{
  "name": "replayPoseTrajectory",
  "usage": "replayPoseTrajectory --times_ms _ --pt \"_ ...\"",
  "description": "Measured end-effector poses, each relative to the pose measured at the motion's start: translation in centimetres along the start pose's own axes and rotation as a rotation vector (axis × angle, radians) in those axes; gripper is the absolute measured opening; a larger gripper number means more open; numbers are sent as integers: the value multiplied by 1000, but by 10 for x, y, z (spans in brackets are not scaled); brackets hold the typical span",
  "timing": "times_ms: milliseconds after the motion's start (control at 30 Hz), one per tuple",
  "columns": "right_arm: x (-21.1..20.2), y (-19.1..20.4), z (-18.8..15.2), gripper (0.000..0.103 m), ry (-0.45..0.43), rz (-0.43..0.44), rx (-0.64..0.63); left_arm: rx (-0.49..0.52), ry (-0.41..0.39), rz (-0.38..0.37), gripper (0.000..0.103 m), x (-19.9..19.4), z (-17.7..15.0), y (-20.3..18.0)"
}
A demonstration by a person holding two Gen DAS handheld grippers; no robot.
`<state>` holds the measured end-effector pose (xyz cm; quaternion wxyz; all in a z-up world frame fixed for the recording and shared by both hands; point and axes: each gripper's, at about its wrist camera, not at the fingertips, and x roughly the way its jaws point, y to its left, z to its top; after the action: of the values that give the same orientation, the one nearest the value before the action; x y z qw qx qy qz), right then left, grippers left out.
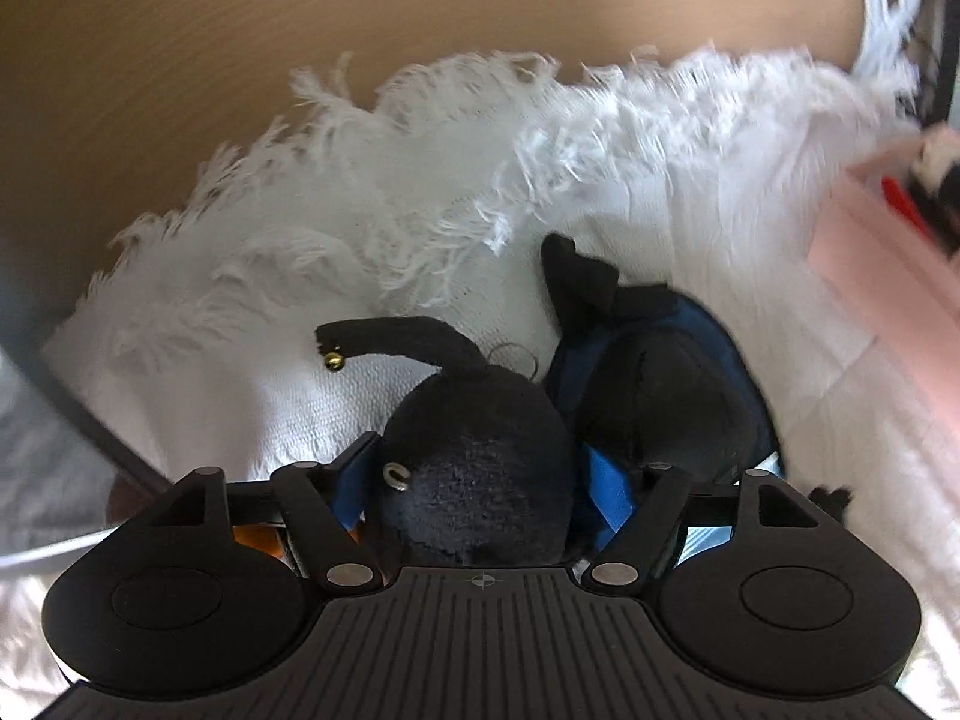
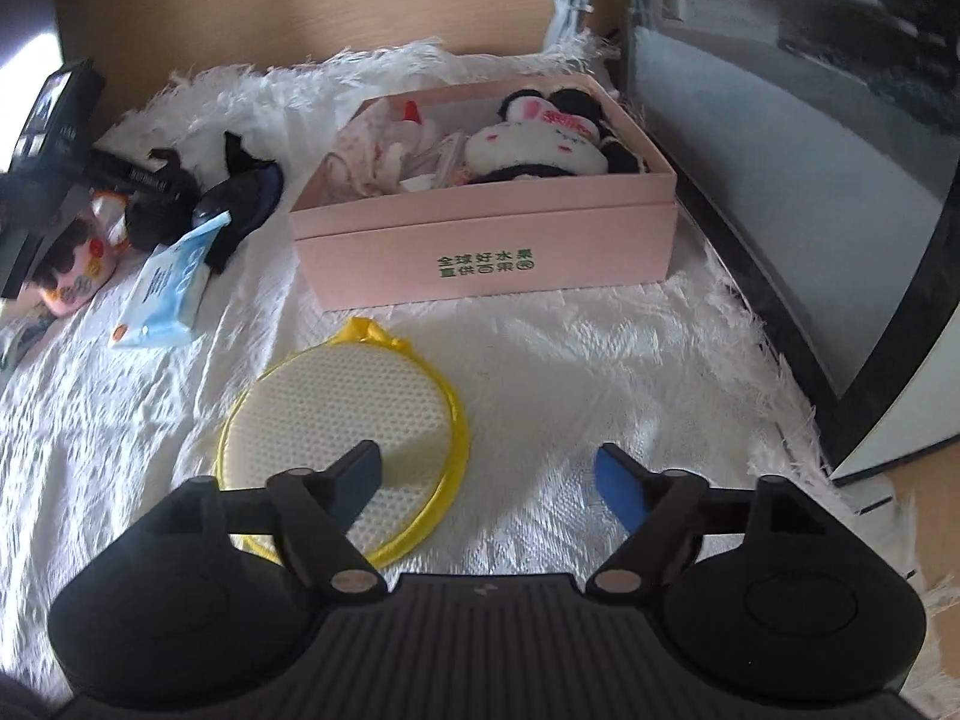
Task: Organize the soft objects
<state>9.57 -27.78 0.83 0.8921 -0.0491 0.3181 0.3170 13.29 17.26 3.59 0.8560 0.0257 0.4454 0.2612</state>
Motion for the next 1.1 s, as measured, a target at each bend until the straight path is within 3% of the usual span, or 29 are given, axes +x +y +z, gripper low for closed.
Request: replayPoseTrajectory --times_ms 100,233,500,633,767,1100 --pt "6 -6 -1 89 4 4 53 28 -10 22 71 -2 -2 -6" --pt "9 -14 -4 91 2 29 90 -14 -49 -15 69 -18 -11 -1" --pt "12 -10 -6 97 -16 22 64 -94 -152 -81 69 -92 -46 -2" --pt "13 -10 -6 100 -22 26 48 -195 -130 -88 69 -119 -72 7" --pt "16 -8 -5 103 -13 36 37 -343 -82 -152 69 -135 -107 18" --pt "18 -8 -1 103 20 36 56 -483 -90 -214 69 -172 -160 2"
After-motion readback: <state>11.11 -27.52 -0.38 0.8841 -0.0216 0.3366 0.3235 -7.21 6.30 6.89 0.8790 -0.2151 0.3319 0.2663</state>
